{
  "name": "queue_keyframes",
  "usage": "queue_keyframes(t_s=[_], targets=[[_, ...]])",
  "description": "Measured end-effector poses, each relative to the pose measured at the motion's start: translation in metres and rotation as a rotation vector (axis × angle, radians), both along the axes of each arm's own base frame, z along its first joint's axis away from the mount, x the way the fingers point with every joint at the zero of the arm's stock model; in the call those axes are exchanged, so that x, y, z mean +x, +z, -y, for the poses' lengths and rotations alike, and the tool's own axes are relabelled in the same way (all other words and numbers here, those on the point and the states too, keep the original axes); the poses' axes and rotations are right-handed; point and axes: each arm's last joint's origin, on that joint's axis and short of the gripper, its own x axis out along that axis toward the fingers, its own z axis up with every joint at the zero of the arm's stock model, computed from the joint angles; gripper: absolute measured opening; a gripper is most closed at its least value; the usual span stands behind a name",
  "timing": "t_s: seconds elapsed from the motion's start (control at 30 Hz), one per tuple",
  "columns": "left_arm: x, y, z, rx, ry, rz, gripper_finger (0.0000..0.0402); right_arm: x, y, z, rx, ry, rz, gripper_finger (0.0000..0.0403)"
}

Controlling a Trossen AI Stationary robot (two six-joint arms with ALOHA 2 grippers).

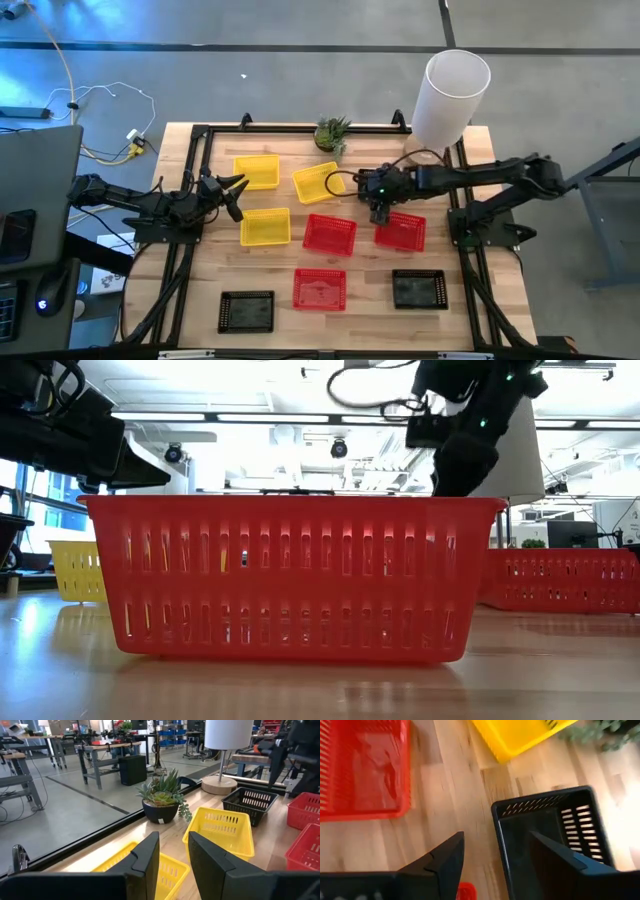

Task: Stack baskets by color
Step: Stack the top black bin on top of the middle black bin

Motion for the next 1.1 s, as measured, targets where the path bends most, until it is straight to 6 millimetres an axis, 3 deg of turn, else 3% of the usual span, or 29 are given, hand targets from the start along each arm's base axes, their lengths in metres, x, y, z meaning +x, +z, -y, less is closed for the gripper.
queue_keyframes(t_s=[0.5,0.67,0.9,1.1], targets=[[0.000,-0.001,0.000,0.001,0.000,-0.010,0.0092,0.017,-0.051,0.010,0.002,-0.090,-0.183,0.0185],[0.000,-0.002,0.000,0.002,0.000,-0.019,0.0092,0.016,-0.055,0.015,0.021,-0.115,-0.196,0.0133],[0.000,-0.002,0.000,0.001,0.000,-0.019,0.0092,0.015,-0.054,0.019,0.042,-0.145,-0.186,0.0016],[0.000,-0.002,0.000,0.001,0.000,-0.018,0.0092,0.015,-0.053,0.019,0.040,-0.145,-0.189,0.0011]])
